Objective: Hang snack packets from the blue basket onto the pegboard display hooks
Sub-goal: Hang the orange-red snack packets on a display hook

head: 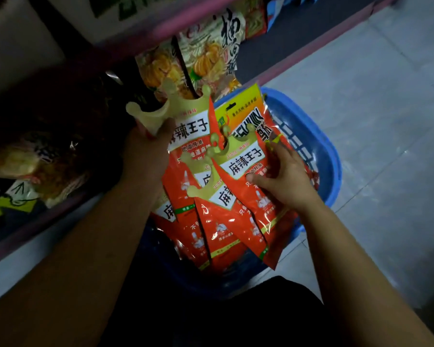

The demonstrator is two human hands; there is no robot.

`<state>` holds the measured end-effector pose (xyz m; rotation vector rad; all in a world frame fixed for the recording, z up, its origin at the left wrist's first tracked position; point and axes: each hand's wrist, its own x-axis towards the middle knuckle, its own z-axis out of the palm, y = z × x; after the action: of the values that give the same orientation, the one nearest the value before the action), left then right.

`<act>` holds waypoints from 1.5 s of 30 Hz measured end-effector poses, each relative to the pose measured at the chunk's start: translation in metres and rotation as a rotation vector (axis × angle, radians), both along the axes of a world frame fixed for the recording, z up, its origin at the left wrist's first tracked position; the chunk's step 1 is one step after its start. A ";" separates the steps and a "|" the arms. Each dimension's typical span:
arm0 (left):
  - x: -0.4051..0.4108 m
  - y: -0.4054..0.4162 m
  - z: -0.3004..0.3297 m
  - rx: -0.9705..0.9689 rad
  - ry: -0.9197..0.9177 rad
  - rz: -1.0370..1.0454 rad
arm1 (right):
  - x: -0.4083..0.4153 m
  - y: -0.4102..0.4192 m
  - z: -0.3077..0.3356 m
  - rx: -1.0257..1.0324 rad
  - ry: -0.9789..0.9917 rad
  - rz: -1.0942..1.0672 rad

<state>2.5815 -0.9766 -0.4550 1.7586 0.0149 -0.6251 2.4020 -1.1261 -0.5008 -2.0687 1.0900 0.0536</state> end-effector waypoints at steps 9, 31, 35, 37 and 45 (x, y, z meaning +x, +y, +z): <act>-0.005 0.012 0.044 -0.200 -0.319 -0.094 | 0.012 -0.022 0.004 0.214 -0.173 -0.295; 0.037 0.261 0.237 -0.371 -0.560 0.539 | 0.174 0.185 0.274 0.582 -0.824 0.521; 0.047 0.341 0.281 -0.402 -0.605 0.652 | 0.204 0.269 0.322 0.534 -0.966 0.673; 0.050 0.377 0.304 -0.442 -0.649 0.644 | 0.217 0.312 0.341 0.549 -0.996 0.744; 0.059 0.484 0.367 -0.588 -0.786 0.595 | 0.257 0.436 0.394 0.601 -1.053 0.859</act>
<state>2.6401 -0.4930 -0.0879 1.2245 -0.1673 0.4766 2.6594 -0.6897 -0.1071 -1.4890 -0.4345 -0.2324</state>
